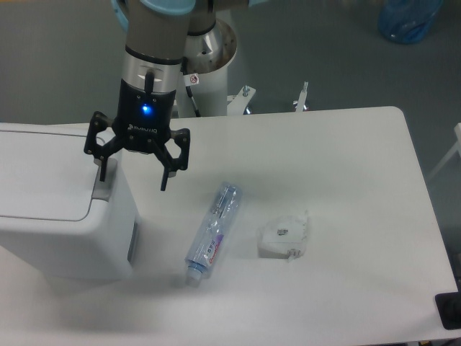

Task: Open the trash can
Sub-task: 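Press the gripper fingers down on the trash can lid edge to flip it open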

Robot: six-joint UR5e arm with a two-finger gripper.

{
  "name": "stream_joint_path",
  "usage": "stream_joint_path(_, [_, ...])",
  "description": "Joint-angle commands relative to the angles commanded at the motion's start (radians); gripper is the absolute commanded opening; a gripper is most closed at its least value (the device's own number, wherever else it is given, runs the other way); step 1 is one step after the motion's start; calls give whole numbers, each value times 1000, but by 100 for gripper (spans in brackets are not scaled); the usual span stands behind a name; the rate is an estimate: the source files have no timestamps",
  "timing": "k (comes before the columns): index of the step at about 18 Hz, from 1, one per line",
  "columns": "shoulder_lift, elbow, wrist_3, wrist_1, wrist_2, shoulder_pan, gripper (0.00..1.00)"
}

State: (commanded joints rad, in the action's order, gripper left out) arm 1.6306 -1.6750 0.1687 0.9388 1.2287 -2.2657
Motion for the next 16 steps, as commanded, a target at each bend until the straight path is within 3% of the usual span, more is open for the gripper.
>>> stream_joint_path(16, [9, -8, 5, -2, 0, 3, 100])
